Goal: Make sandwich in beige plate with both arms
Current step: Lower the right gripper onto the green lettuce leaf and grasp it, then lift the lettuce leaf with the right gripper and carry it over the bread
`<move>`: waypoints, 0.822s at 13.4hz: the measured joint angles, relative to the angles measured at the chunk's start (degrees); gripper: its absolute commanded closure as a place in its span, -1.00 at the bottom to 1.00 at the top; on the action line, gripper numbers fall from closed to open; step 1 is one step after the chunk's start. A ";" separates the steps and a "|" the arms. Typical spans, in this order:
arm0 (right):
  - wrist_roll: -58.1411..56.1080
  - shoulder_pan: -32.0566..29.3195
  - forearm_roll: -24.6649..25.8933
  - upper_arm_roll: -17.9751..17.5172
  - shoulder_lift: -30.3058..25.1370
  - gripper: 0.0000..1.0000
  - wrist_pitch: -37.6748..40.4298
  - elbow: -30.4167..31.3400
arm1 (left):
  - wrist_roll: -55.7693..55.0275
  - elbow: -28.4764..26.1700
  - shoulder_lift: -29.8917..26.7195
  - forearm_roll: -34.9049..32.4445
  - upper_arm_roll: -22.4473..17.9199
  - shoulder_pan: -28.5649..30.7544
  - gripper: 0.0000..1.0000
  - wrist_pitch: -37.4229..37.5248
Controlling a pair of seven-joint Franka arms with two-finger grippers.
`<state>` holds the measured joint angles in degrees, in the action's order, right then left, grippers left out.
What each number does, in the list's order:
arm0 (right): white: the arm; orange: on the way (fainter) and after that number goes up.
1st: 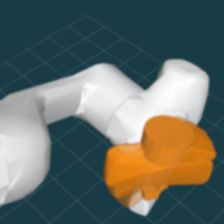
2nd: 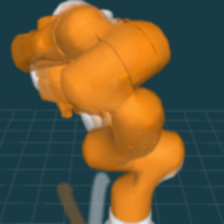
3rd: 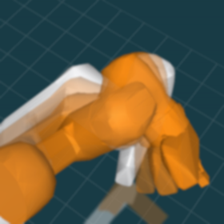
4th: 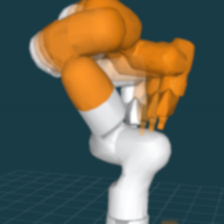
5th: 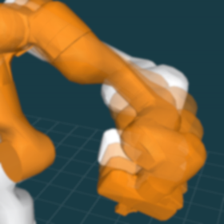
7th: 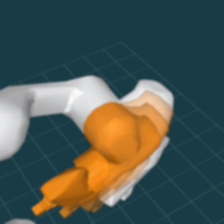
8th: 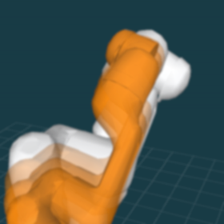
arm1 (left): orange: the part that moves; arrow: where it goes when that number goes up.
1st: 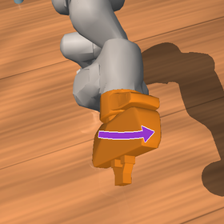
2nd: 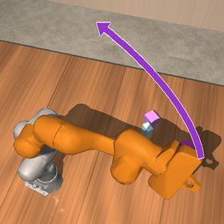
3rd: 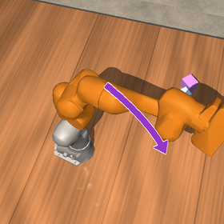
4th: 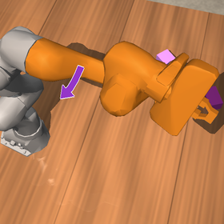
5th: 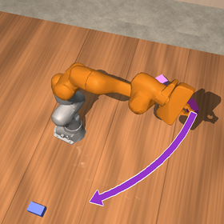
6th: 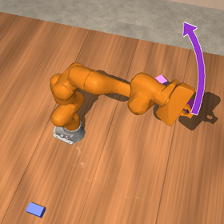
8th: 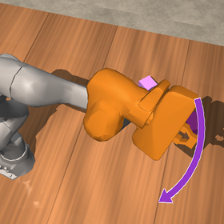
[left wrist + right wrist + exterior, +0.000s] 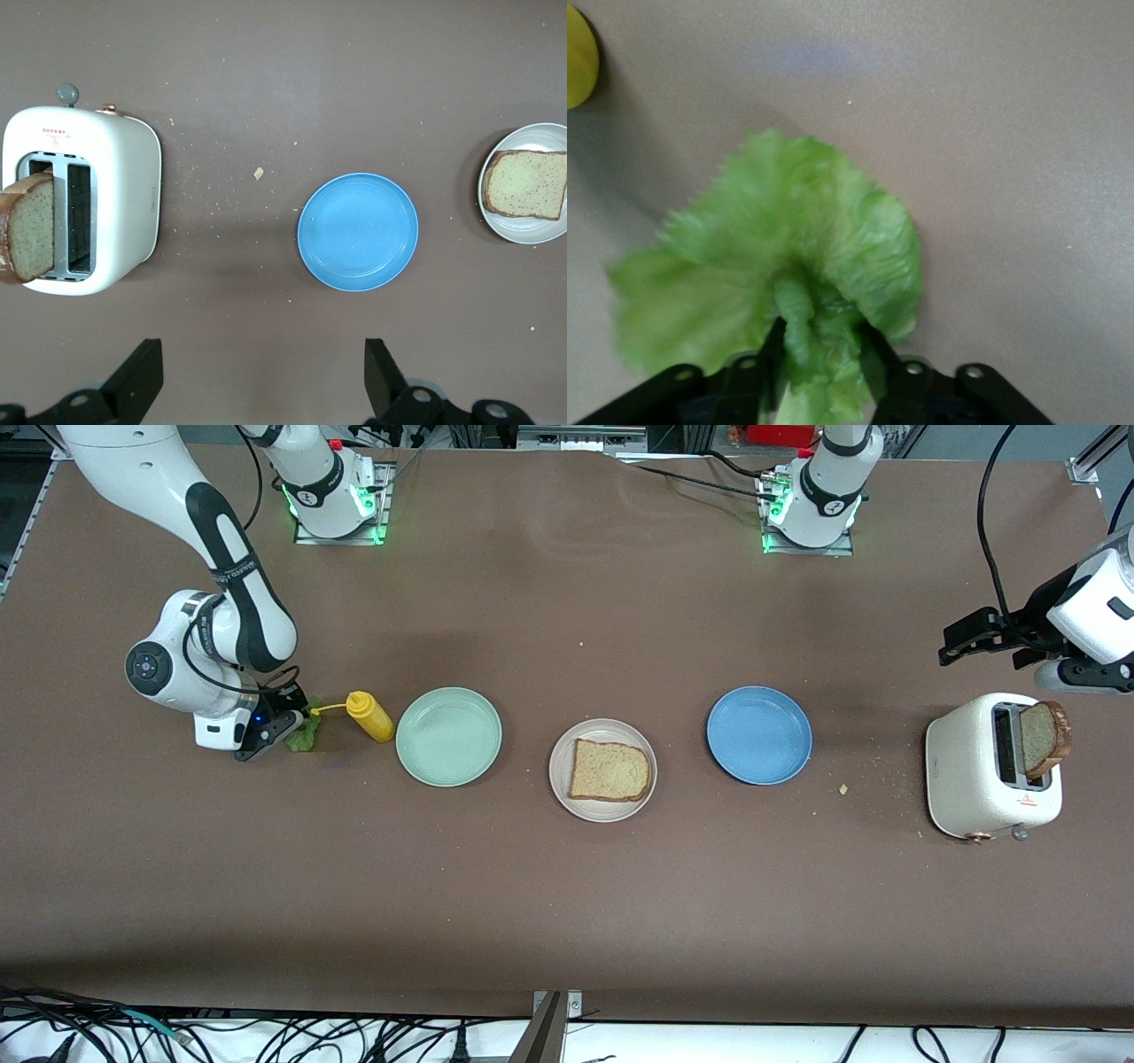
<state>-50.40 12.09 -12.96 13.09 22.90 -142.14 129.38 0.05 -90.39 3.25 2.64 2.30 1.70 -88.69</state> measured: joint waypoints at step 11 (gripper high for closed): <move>0.06 0.28 6.92 1.97 -0.33 1.00 27.76 -21.31 | 0.00 0.00 0.03 0.00 0.00 0.00 -1.00 0.00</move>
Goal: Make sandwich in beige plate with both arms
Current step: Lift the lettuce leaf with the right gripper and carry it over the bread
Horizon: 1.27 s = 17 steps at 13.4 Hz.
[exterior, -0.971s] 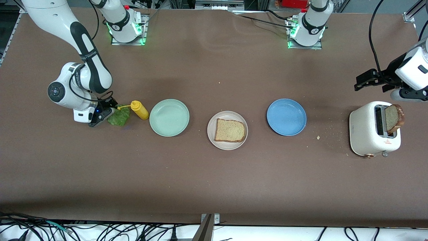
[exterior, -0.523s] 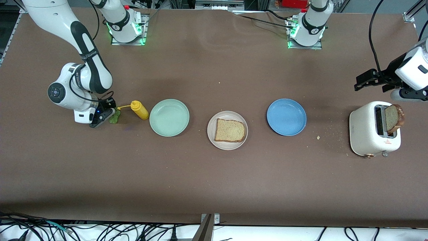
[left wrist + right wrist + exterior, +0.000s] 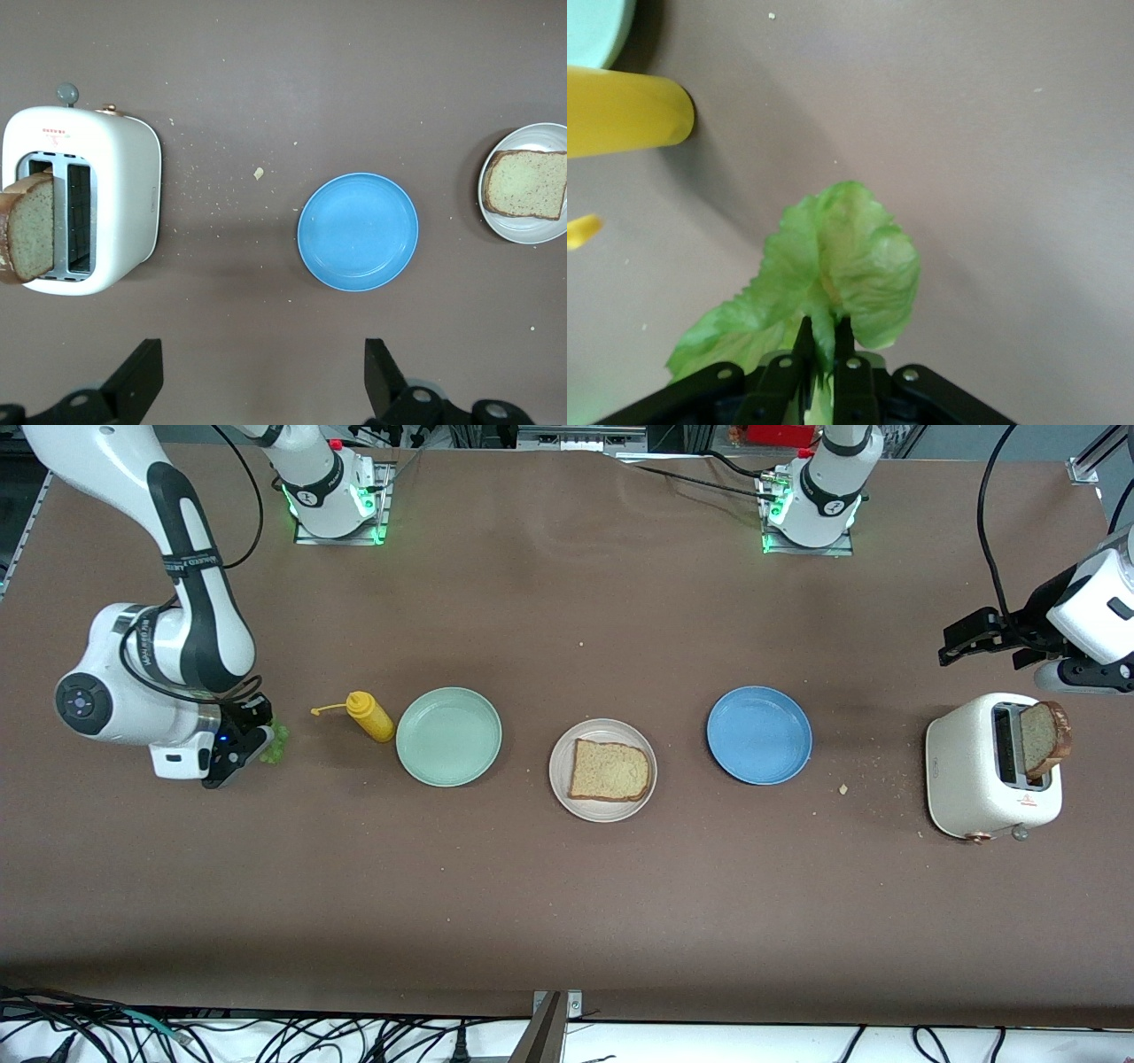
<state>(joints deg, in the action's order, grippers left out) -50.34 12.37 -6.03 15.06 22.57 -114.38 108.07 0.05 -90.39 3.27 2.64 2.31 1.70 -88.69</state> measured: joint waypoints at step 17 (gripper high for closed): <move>60.67 23.44 -10.98 -10.02 8.58 1.00 8.70 -23.44 | 0.00 -0.06 0.11 0.00 0.00 -0.06 -1.00 0.00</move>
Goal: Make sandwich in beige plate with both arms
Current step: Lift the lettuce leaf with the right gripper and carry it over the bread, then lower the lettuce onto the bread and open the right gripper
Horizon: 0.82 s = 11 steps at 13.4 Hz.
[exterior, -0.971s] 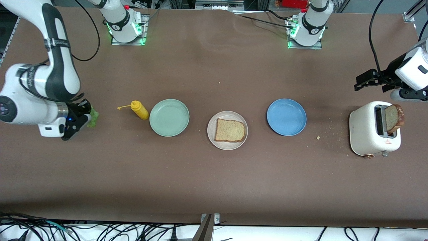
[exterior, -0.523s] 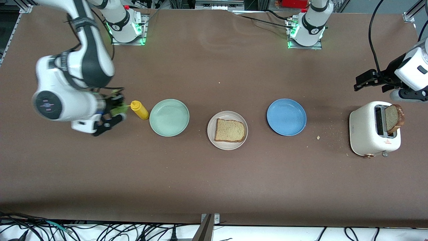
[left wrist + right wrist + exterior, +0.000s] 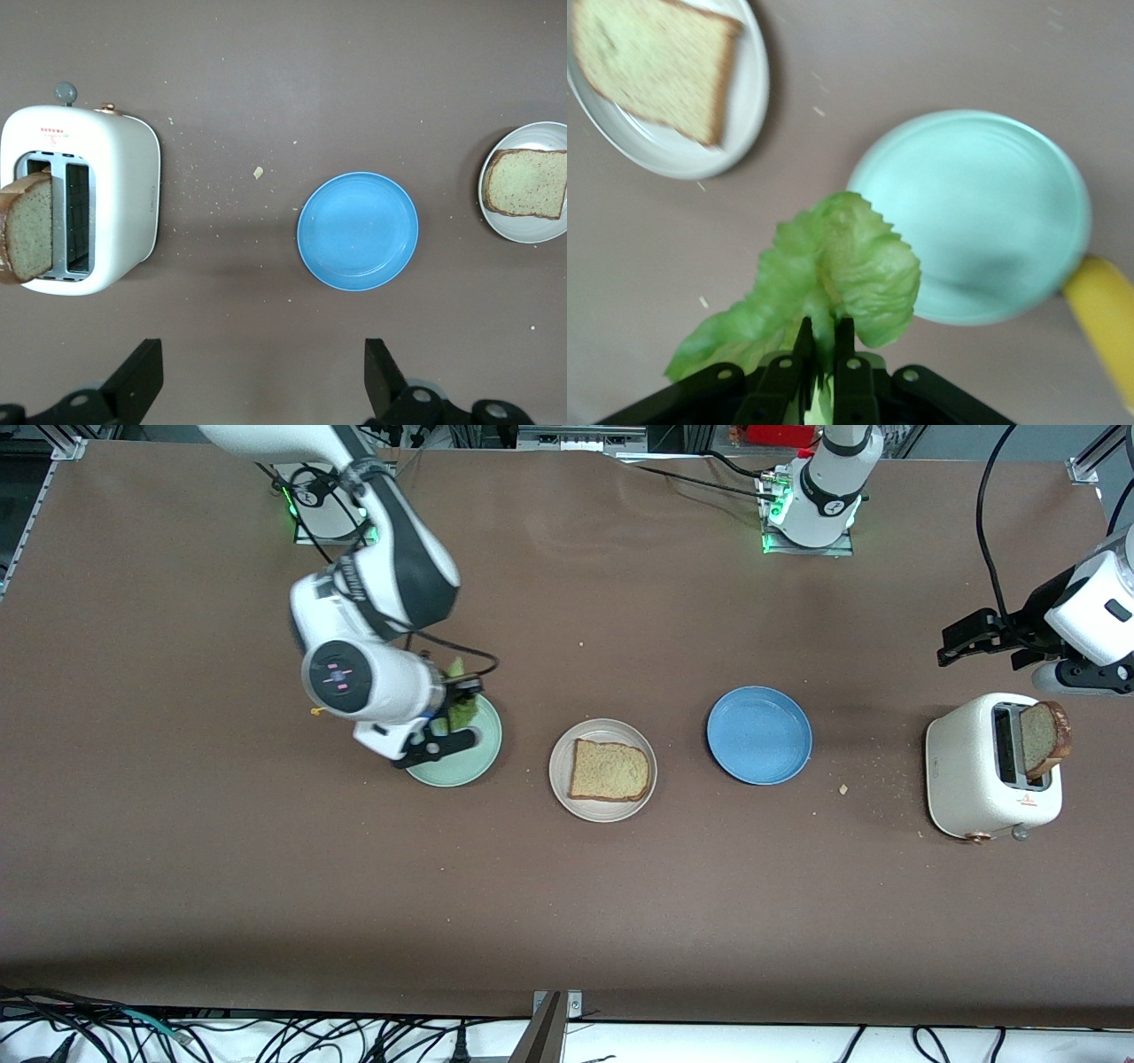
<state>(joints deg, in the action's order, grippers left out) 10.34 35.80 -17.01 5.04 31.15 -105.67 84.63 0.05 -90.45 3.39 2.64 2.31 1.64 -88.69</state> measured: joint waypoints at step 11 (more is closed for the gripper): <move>9.60 13.82 2.10 -0.14 17.50 -0.89 -33.20 -8.05 | -0.01 -0.02 0.00 0.00 0.01 -0.02 -1.00 0.00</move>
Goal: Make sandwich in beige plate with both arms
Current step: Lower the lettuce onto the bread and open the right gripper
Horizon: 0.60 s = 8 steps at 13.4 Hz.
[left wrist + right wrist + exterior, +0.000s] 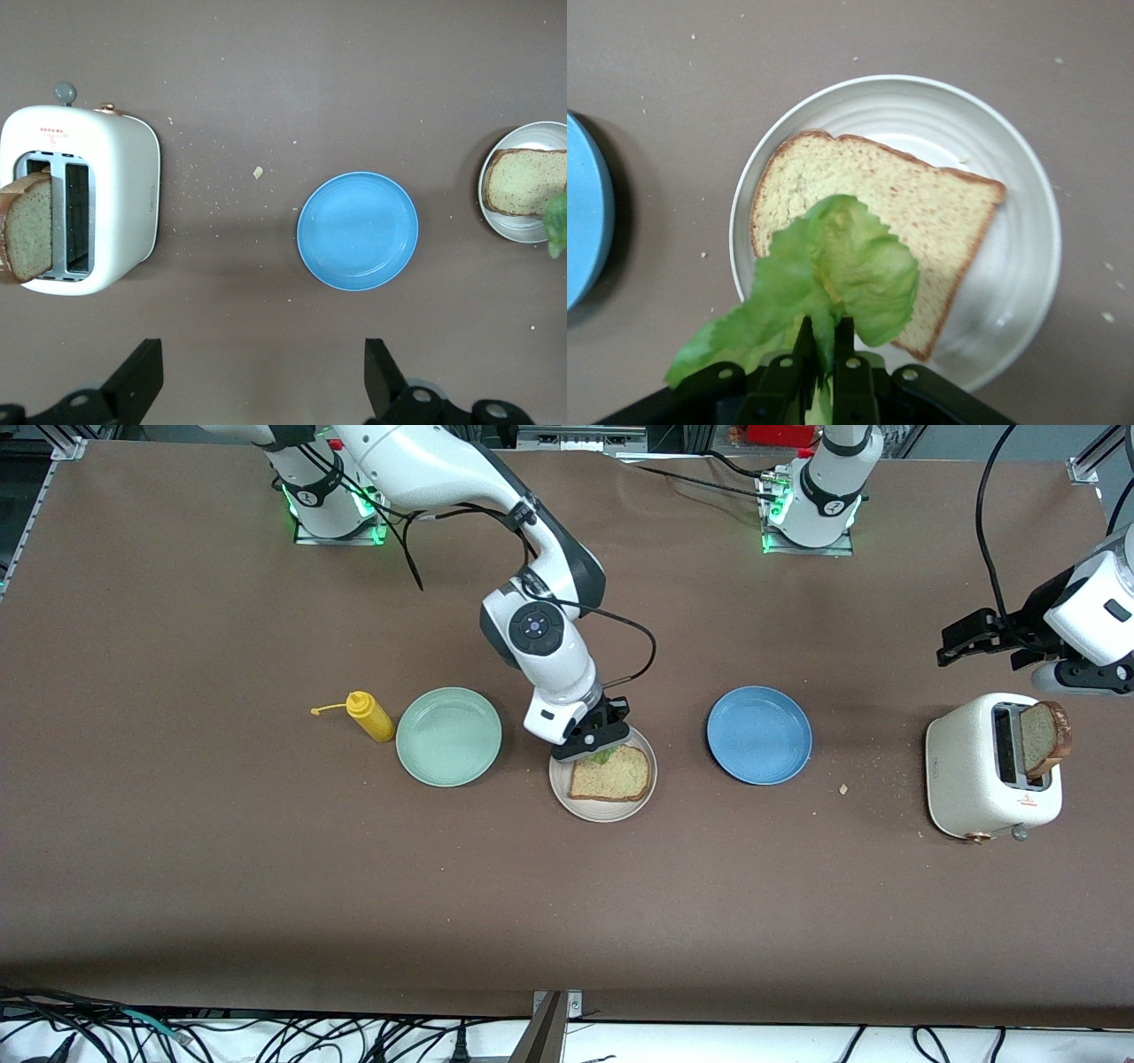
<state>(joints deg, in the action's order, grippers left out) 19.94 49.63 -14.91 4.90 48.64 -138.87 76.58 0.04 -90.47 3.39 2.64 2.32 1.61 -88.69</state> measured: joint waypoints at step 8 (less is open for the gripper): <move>-0.05 0.16 1.20 1.40 0.35 -1.00 -0.17 -2.02 | -0.59 0.00 0.00 0.00 0.00 -0.03 -1.00 0.00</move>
<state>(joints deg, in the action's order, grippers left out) 19.89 49.79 -13.72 6.30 48.99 -139.04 74.57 -0.55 -90.47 3.39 2.64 2.32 1.58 -88.69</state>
